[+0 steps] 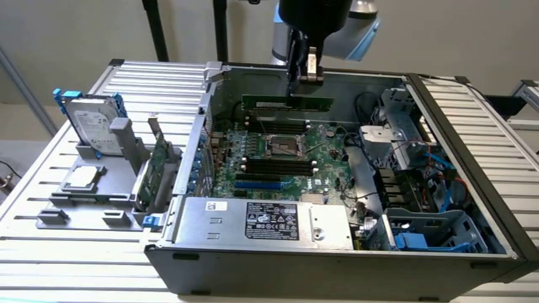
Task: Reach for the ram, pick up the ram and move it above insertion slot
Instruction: 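Pick up the ram and move it above insertion slot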
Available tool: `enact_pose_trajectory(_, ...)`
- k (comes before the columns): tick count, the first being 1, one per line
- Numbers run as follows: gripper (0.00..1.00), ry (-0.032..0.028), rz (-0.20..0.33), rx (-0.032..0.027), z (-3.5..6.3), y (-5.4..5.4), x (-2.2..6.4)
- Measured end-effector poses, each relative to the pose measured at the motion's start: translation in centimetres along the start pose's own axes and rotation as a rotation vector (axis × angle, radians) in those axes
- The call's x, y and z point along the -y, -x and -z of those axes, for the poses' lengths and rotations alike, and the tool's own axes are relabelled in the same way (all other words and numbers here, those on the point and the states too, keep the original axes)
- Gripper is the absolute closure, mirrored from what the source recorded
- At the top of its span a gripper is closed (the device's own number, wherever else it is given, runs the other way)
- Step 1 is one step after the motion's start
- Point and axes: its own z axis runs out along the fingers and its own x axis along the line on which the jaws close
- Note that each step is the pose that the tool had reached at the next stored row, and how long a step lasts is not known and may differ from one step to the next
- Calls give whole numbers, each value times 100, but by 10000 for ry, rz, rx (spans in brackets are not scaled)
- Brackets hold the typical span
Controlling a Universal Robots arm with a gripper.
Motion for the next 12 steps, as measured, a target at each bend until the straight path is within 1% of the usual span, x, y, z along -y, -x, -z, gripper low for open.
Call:
enact_pose_trajectory(7, 87, -39, -210, -9, -29, 58, 3)
enact_pose_trajectory(10, 87, -77, -261, -26, -46, 87, 5)
enact_pose_trajectory(12, 87, -116, -288, -45, -59, 105, 6)
